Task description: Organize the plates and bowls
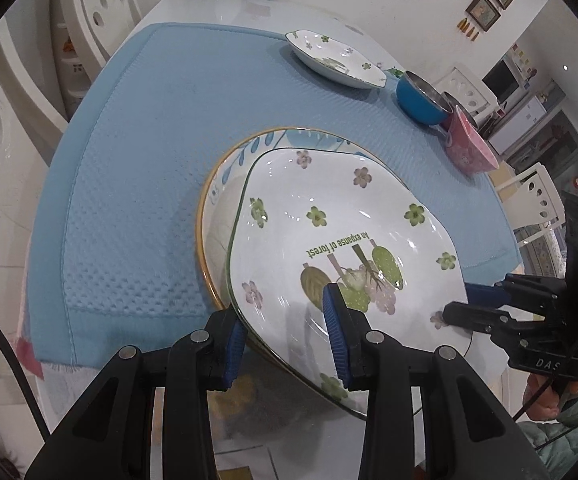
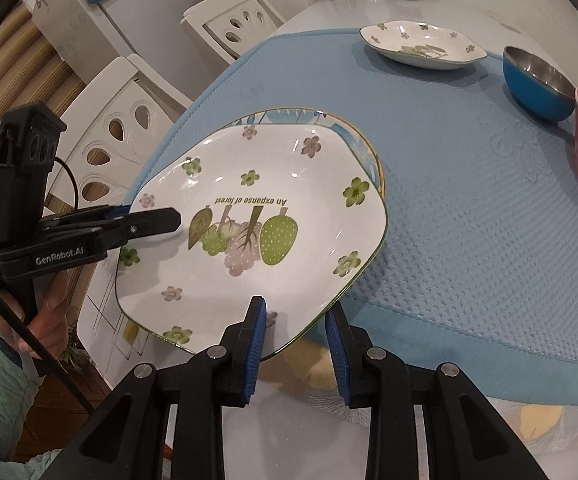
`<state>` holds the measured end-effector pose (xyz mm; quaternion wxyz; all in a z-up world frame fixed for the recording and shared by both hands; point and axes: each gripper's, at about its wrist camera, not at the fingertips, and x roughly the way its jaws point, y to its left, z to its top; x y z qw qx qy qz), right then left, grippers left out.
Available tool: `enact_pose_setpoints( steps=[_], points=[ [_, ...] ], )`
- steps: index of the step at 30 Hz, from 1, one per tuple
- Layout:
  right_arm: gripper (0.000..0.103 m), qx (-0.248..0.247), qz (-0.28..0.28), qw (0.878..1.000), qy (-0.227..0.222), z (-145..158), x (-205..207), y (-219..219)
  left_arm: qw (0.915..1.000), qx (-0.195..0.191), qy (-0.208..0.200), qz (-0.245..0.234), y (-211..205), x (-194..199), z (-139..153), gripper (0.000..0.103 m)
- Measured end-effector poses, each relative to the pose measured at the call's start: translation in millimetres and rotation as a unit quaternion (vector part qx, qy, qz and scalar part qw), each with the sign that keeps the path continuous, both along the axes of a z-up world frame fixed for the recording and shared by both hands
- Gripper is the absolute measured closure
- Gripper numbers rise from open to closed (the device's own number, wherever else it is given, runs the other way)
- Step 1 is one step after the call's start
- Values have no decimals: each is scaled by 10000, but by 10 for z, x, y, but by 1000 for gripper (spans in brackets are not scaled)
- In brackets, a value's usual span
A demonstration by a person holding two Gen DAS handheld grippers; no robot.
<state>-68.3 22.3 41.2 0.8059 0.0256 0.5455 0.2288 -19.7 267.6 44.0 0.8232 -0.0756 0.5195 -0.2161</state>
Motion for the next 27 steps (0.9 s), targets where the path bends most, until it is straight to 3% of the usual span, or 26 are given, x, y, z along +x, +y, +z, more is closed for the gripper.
enact_pose_setpoints(
  steps=[10,21,27],
  points=[
    [74,182,-98,9989,415,-20,43,76,9998,56,107,125,106,247,90,69],
    [74,21,-467,9984,305,141,241,-29,9998,-105,159,-57,317,243,143,69],
    [74,-22,-701,9975,69,374,449,-94,9998,-195,-36,-99,357,378,287,69]
  ],
)
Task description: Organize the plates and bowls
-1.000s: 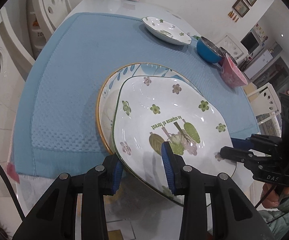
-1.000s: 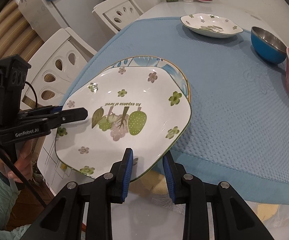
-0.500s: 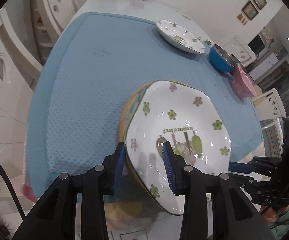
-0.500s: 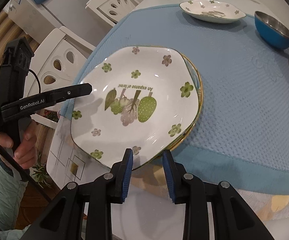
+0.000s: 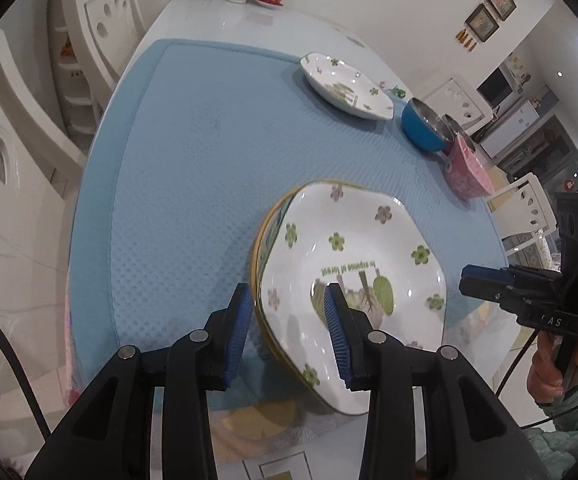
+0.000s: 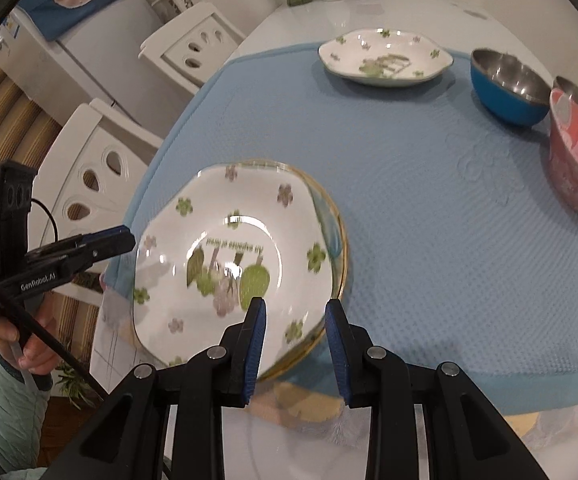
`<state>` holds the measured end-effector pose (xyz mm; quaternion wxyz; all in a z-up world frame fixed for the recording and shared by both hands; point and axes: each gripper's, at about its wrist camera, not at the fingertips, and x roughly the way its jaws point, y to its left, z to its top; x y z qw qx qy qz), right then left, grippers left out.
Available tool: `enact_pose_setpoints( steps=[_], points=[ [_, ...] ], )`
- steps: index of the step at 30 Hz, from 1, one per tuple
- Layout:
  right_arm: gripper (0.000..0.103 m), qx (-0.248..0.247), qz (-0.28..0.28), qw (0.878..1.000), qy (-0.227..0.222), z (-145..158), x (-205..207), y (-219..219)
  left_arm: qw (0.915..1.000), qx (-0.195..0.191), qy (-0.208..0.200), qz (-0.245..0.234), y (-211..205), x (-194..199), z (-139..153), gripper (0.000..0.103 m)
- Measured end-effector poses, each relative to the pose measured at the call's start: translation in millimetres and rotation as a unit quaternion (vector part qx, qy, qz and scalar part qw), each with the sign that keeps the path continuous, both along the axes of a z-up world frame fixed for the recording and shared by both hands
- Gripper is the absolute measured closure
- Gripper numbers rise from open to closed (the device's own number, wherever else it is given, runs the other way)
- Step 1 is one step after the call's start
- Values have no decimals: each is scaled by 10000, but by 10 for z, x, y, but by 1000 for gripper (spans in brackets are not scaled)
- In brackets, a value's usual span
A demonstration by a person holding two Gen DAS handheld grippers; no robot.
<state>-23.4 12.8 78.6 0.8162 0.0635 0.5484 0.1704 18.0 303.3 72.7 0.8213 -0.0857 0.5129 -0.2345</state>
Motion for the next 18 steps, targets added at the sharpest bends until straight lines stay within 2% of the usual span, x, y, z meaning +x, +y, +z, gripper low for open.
enact_pose_setpoints(
  steps=[7,12,15,18],
  points=[
    [74,-11,-253,9987,-438,343,263,63,9994,-40,-289,-210,-87,264,187,69],
    [73,72,-545,9967,-597,460,489,28,9978,-65,-522,-411,-157,564,358,68],
    [73,145,-760,9951,-619,472,682,-61,9959,-98,-750,-487,-215,826,495,56],
    [71,192,-991,9932,-572,438,893,-150,9913,263,-1152,-574,-388,1082,622,42]
  ],
)
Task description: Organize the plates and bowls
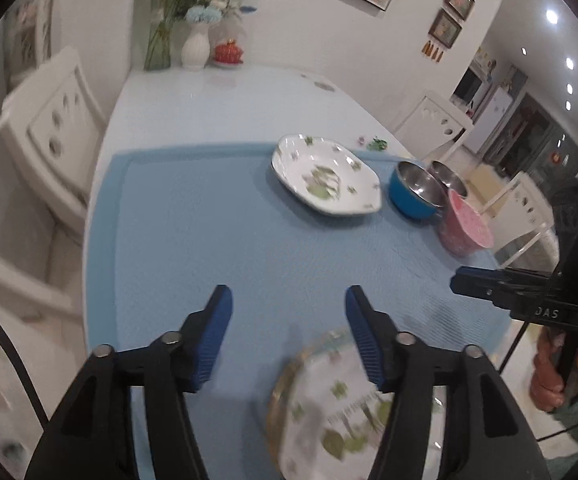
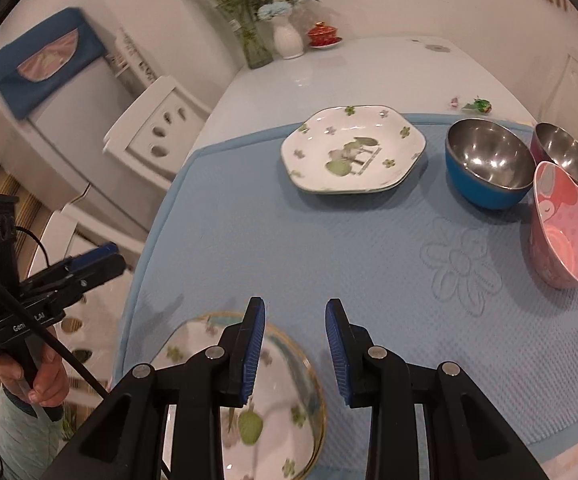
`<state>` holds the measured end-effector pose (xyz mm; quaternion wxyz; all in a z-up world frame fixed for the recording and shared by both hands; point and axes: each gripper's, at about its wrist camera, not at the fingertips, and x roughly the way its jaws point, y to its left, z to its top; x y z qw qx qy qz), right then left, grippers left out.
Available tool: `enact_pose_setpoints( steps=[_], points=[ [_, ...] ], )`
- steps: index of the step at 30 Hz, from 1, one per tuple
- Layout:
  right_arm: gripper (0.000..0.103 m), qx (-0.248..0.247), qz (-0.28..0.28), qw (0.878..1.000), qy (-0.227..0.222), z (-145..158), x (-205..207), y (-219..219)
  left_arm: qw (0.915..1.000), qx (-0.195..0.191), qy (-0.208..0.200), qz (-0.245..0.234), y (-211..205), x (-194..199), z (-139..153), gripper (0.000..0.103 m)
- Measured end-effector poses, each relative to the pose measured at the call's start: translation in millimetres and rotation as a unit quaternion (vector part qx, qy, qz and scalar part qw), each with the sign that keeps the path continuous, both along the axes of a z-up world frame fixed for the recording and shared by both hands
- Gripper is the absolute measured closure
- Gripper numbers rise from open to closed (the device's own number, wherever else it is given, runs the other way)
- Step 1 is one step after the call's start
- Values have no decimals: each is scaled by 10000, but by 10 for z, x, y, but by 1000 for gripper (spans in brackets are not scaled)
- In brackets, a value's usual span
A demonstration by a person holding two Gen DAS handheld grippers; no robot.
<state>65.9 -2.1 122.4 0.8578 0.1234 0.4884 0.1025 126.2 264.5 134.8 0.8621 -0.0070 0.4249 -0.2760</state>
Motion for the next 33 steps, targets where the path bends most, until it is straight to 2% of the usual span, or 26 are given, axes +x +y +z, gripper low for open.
enact_pose_setpoints(
  steps=[3,4,8,11,14,21,25,29,33],
  points=[
    [46,130,-310,9993,129,-77,255,-114,9993,79,-224,-290,-204,268,71,36],
    [45,258,-414,9988,92,-105,327,-169,9991,75,-221,-351,-266,367,71,35],
    [45,801,-959,9917,290,-316,696,-419,9986,94,-123,-510,-533,790,15,35],
    [45,836,-1234,9880,403,-460,938,-550,9990,-65,108,-421,-687,1165,-110,35],
    [45,707,-1417,9864,431,-564,1146,-641,9994,-142,199,-256,-779,1394,-229,36],
    [45,442,-1544,9860,443,-810,1546,-740,9972,-90,669,-307,-1074,1862,-651,38],
    [47,348,-1597,9857,402,-944,1706,-770,9969,-19,722,-320,-1197,2000,-788,47],
    [50,322,-1571,9862,406,-1037,1824,-785,9961,-50,817,-327,-1277,2104,-894,50],
    [51,139,-1519,9880,228,-1043,1910,-774,9952,0,923,-333,-1356,2202,-1011,51]
  ],
)
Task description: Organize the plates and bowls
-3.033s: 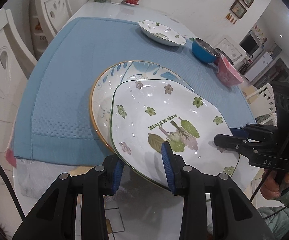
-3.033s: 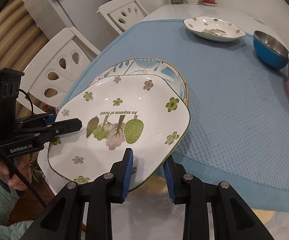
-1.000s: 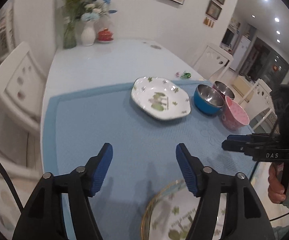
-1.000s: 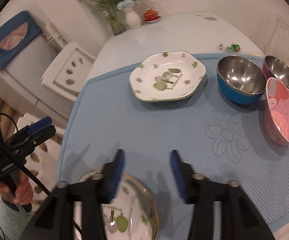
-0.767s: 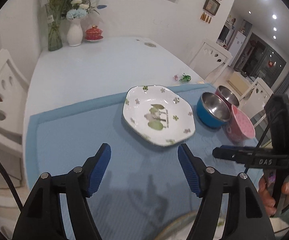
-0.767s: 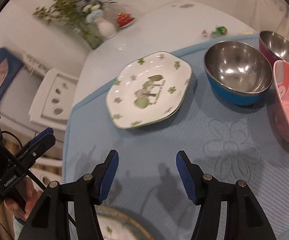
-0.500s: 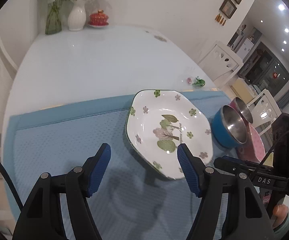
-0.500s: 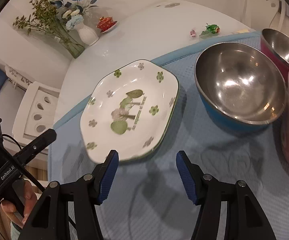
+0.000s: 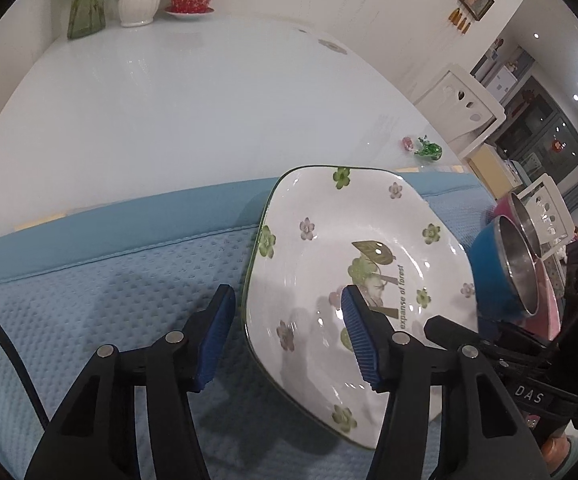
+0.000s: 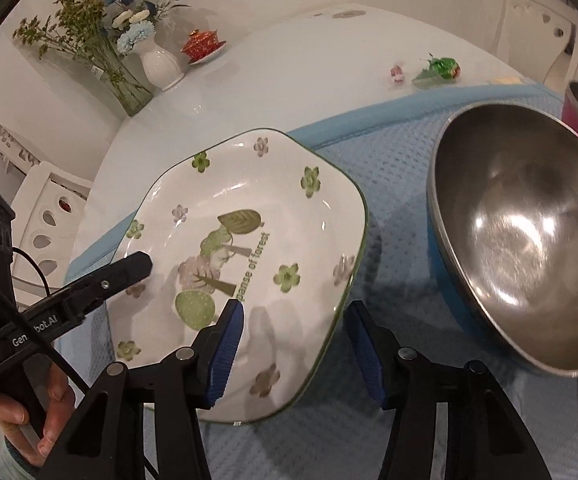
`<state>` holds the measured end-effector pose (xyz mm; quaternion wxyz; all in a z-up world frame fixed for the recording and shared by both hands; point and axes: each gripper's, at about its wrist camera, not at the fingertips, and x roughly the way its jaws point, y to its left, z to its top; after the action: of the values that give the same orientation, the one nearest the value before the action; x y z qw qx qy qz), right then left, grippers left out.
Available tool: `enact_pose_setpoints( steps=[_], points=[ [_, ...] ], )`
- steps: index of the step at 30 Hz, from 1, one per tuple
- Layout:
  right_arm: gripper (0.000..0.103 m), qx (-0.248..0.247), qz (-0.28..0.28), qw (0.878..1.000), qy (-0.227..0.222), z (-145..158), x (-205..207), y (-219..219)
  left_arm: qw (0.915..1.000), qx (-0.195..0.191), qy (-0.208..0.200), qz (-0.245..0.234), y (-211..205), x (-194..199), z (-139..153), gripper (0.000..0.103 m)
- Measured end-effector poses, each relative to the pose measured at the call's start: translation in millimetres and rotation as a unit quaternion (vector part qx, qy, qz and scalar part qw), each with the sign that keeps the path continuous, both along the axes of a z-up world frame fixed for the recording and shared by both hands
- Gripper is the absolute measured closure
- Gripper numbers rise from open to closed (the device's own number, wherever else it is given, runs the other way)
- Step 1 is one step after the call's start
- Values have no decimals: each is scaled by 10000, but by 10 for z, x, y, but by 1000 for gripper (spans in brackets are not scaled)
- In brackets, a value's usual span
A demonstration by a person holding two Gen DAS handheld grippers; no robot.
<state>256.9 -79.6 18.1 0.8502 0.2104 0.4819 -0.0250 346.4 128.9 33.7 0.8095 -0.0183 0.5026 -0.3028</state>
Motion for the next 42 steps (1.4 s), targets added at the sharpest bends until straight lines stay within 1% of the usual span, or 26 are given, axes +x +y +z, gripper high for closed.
enact_pose_setpoints(
  steps=[3,6,8,10,12,13,15,18,22,26,28,30,33,35,38,41,42],
  points=[
    [52,-169,66,9998,-67,-7,61,46,10000,-26,28,-21,-72,40,-48,51],
    [57,-362,177,9991,-106,-9,119,93,9999,-73,24,-70,-113,60,-45,51],
    [58,-517,237,9984,-68,-14,150,125,9999,-69,2,-94,-131,72,-46,52],
    [59,-712,292,9970,-73,-14,150,159,10000,16,-57,-54,-129,73,-47,57],
    [59,-768,313,9965,-92,-10,137,169,9998,146,-100,10,-96,67,-45,70],
    [59,-802,353,9961,-104,2,130,182,9998,144,-92,33,-67,59,-43,72],
    [59,-933,509,9942,-148,25,108,240,9999,109,-81,36,8,24,-44,72],
    [59,-1084,784,9908,-190,67,63,383,9997,212,-148,56,123,-54,-41,72],
    [59,-1250,1266,9838,-238,145,-37,668,9992,233,-77,315,409,-118,-39,72],
    [59,-1130,1890,9753,-140,85,-147,980,9980,90,109,623,767,-150,-73,72],
    [59,-1033,1958,9751,-102,34,-158,1016,9976,-72,217,647,887,-168,-91,73],
    [59,-939,1950,9762,-89,33,-163,985,9979,-62,224,609,905,-210,-91,73],
    [59,-794,1794,9806,39,27,-104,882,9983,80,124,564,857,-260,-113,73],
    [59,-663,1651,9840,60,27,-60,798,9981,52,106,611,834,-244,-125,73],
    [59,-265,1353,9904,66,13,73,639,9973,-93,125,718,813,-183,-139,71],
    [59,64,1142,9934,-19,-25,222,517,9977,-86,31,673,763,-144,-147,69],
    [59,69,1137,9935,-58,-26,248,514,9979,-73,-12,642,735,-137,-144,67]
  ],
)
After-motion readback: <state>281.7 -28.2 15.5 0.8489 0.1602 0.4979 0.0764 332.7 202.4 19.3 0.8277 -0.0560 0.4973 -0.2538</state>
